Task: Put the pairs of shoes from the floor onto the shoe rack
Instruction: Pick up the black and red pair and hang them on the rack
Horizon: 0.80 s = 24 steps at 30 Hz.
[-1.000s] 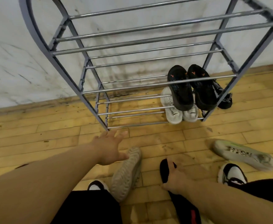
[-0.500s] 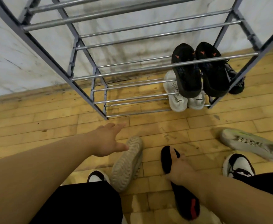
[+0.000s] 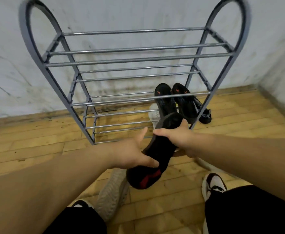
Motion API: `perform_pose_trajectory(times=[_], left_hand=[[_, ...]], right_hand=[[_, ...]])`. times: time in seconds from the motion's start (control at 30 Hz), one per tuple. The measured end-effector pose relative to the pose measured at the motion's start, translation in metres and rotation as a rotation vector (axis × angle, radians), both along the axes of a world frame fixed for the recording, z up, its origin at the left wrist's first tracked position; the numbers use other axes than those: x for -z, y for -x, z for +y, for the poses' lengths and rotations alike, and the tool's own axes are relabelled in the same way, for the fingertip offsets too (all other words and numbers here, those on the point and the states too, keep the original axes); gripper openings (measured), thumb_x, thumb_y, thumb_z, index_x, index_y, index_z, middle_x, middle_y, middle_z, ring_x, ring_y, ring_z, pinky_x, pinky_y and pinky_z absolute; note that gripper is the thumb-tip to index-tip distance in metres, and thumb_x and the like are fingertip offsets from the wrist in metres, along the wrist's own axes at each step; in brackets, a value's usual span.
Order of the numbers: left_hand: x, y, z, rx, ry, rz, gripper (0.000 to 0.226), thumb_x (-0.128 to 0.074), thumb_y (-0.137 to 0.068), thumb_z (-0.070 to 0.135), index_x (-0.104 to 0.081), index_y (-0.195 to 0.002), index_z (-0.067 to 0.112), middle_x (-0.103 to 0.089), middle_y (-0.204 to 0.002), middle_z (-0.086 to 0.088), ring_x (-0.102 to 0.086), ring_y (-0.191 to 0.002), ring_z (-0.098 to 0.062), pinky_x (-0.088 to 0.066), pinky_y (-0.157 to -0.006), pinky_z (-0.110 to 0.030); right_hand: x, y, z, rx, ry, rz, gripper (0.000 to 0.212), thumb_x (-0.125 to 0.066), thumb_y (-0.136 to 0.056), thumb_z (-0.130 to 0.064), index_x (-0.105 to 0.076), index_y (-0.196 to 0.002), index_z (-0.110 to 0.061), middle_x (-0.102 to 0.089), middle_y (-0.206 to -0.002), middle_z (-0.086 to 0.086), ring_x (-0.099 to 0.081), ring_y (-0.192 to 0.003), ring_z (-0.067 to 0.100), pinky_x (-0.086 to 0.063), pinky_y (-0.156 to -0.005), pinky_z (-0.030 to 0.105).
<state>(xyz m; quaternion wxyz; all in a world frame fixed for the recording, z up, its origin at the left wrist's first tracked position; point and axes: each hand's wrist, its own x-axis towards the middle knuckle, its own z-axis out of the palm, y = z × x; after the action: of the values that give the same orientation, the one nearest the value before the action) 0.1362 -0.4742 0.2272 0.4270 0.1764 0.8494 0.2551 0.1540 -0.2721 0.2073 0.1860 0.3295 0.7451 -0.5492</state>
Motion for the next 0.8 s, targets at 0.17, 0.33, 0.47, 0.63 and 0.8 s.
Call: perform_pose_trajectory(times=[0.17, 0.33, 0.47, 0.63, 0.8], left_hand=[[-0.027, -0.027, 0.024, 0.036, -0.319, 0.197, 0.107, -0.081, -0.085, 0.039, -0.005, -0.158, 0.058, -0.058, -0.135, 0.024, -0.059, -0.118, -0.004, -0.046, -0.094, -0.015], [-0.064, -0.023, 0.024, 0.024, -0.559, 0.161, 0.084, -0.077, -0.092, 0.015, -0.036, -0.147, 0.064, -0.064, -0.135, 0.026, -0.060, -0.125, 0.003, -0.046, -0.109, -0.030], [-0.093, -0.010, -0.006, 0.024, -0.603, 0.065, 0.074, -0.074, -0.095, 0.011, -0.044, -0.152, 0.047, -0.065, -0.141, 0.010, -0.062, -0.131, -0.017, -0.046, -0.113, -0.045], [-0.122, 0.004, -0.058, -0.181, -0.720, -0.032, 0.050, -0.079, -0.086, 0.036, -0.070, -0.133, 0.024, -0.072, -0.128, -0.019, -0.072, -0.110, -0.032, -0.060, -0.091, -0.038], [-0.151, 0.018, -0.098, -0.669, -0.686, 0.070, 0.063, -0.076, -0.075, 0.066, -0.078, -0.117, 0.020, -0.074, -0.123, -0.016, -0.075, -0.097, -0.030, -0.063, -0.081, -0.039]], right_hand=[[-0.070, -0.024, 0.041, 0.111, 0.028, 0.143, 0.105, -0.097, -0.057, -0.048, -0.038, -0.141, -0.029, -0.071, -0.115, 0.008, -0.075, -0.093, 0.033, -0.064, -0.067, 0.050], [-0.111, -0.039, 0.070, 0.002, 0.010, 0.290, 0.092, -0.088, -0.071, -0.052, -0.033, -0.145, -0.043, -0.066, -0.127, -0.002, -0.069, -0.109, 0.029, -0.056, -0.091, 0.055], [-0.139, -0.026, 0.077, -0.068, 0.090, 0.497, 0.074, -0.077, -0.090, -0.030, -0.038, -0.152, -0.041, -0.056, -0.141, -0.001, -0.063, -0.121, 0.024, -0.059, -0.076, 0.033], [-0.147, -0.033, 0.071, -0.160, 0.112, 0.587, 0.030, -0.062, -0.102, -0.021, -0.063, -0.129, -0.033, -0.067, -0.124, 0.004, -0.069, -0.111, 0.025, -0.062, -0.075, 0.037], [-0.145, -0.047, 0.035, -0.247, 0.150, 0.561, 0.019, -0.057, -0.105, -0.028, -0.073, -0.111, -0.037, -0.071, -0.108, 0.005, -0.064, -0.084, 0.021, -0.048, -0.058, 0.031]])
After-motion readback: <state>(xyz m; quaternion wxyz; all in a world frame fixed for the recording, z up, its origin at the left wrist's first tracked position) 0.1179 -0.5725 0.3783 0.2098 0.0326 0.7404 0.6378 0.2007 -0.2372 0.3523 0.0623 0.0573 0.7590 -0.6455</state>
